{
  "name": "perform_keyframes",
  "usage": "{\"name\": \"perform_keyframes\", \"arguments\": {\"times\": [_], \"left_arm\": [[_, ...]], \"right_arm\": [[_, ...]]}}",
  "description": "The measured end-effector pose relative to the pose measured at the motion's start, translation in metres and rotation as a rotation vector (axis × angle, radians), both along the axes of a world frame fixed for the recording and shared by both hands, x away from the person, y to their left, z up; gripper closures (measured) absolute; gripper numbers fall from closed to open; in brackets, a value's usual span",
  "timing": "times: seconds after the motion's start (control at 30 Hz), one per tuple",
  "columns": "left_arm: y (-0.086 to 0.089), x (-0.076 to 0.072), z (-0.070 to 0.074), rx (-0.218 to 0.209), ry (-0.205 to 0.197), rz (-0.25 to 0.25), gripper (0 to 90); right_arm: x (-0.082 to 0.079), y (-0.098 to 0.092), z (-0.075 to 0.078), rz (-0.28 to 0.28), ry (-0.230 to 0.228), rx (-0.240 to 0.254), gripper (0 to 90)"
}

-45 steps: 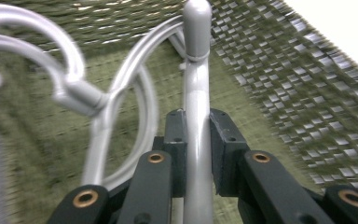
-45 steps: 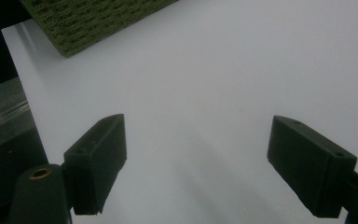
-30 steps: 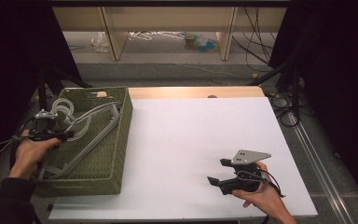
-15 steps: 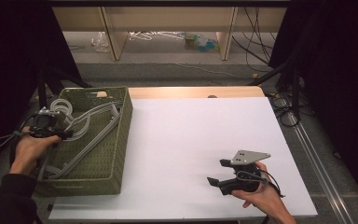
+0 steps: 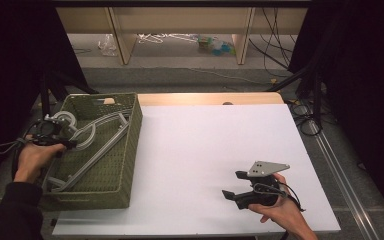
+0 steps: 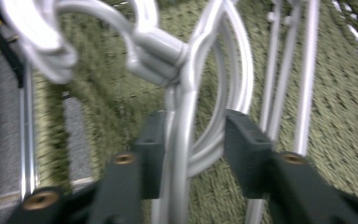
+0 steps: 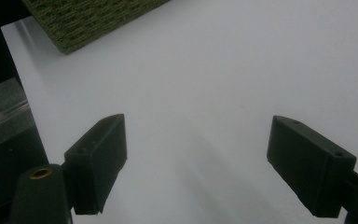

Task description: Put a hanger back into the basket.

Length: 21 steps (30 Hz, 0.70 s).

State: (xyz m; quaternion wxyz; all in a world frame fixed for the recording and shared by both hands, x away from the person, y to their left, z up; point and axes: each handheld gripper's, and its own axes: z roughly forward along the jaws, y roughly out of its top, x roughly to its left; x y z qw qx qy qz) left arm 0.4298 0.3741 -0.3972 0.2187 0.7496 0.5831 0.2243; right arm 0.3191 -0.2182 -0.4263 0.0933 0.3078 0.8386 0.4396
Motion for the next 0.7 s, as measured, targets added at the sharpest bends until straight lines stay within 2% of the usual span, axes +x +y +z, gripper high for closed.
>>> {"name": "perform_keyframes", "arguments": {"times": [0.07, 0.2, 0.4, 0.47, 0.57, 0.6, 0.7], "left_arm": [[0.0, -0.003, 0.004, -0.032, -0.025, 0.006, 51.8], [-0.003, -0.012, 0.014, -0.068, -0.08, -0.002, 46.4], [-0.012, -0.027, 0.022, -0.132, -0.17, -0.016, 43.0], [-0.015, -0.034, 0.027, -0.134, -0.188, -0.05, 41.0], [-0.023, -0.041, 0.031, -0.168, -0.239, -0.064, 38.6], [-0.029, -0.044, 0.032, -0.209, -0.275, -0.057, 38.0], [-0.041, -0.053, 0.036, -0.23, -0.321, -0.091, 34.3]], "right_arm": [[0.001, -0.001, 0.0, -0.003, 0.004, 0.002, 20.8], [0.001, -0.001, 0.0, -0.004, 0.004, 0.004, 20.8], [0.0, -0.001, 0.001, -0.007, 0.0, 0.008, 20.8], [0.0, -0.001, 0.001, -0.011, 0.002, 0.012, 20.8], [0.0, -0.001, 0.001, -0.013, -0.012, 0.013, 20.8], [0.0, -0.001, 0.002, -0.014, -0.012, 0.012, 20.8], [-0.001, -0.001, 0.003, -0.018, -0.014, 0.02, 20.8]]}}
